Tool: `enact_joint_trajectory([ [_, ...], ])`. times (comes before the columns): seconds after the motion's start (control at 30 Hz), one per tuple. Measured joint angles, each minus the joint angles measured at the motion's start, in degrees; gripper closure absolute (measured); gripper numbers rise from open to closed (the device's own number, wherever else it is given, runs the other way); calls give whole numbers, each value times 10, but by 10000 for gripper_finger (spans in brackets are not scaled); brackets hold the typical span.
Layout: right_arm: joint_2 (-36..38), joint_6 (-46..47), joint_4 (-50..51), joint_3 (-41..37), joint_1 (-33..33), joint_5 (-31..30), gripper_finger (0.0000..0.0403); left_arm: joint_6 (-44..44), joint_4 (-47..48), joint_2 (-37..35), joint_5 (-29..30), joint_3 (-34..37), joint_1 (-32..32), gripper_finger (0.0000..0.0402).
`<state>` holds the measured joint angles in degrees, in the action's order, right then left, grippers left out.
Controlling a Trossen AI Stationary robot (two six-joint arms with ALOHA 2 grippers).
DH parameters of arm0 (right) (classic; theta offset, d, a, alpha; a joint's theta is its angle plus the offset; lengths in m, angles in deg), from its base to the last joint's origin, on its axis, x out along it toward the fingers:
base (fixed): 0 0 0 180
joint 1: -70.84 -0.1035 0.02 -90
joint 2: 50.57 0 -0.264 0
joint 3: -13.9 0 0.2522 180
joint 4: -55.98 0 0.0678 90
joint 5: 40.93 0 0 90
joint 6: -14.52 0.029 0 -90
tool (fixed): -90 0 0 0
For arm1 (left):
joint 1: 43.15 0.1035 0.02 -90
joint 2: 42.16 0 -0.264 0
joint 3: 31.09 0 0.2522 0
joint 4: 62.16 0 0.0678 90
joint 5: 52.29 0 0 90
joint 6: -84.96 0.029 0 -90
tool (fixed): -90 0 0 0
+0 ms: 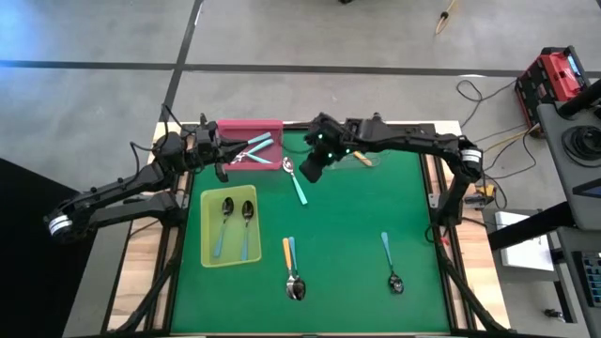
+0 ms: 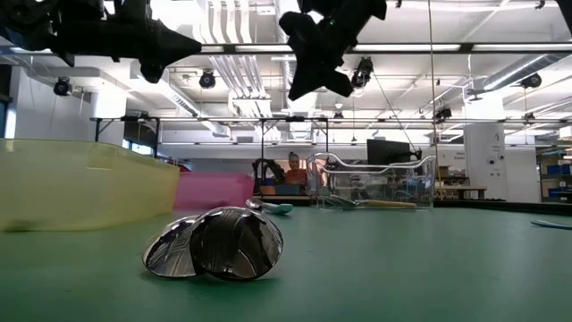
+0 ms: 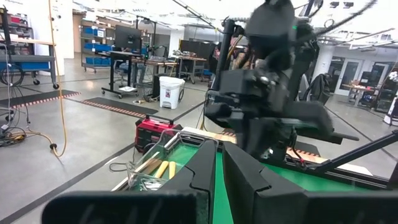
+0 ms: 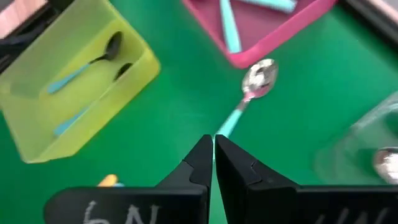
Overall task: Sort silverware by color (type)
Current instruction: Put the light blue spoon into the red bin
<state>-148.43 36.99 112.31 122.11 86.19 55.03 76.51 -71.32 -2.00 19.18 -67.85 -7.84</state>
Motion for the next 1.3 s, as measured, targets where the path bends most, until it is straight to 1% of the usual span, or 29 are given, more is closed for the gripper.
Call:
enact_joint_trajectory([
  [0.1,-10,20,-2,0,-19,-4,394,0,0,0,0,0,0,389],
  [0.23,-40,36,-17,0,-38,-29,394,0,0,0,0,0,0,389],
  [0.53,-110,54,-12,12,-44,-45,394,0,-1,0,-1,0,0,389],
  [0.7,-138,55,-11,24,-45,-47,394,0,-1,0,-1,0,0,389],
  [0.87,-166,34,-9,30,-59,-49,394,1,-2,0,-1,0,0,389],
  [0.97,-178,42,-9,30,-68,-79,394,2,-2,0,-1,0,0,389],
  [1.13,-187,44,-14,29,-81,-159,394,2,-2,0,-1,0,0,389],
  [1.2,-187,46,-21,29,-86,-175,394,2,-1,0,-1,0,0,389],
  [1.3,-187,46,-23,29,-90,-179,394,2,-1,0,-1,0,0,389],
])
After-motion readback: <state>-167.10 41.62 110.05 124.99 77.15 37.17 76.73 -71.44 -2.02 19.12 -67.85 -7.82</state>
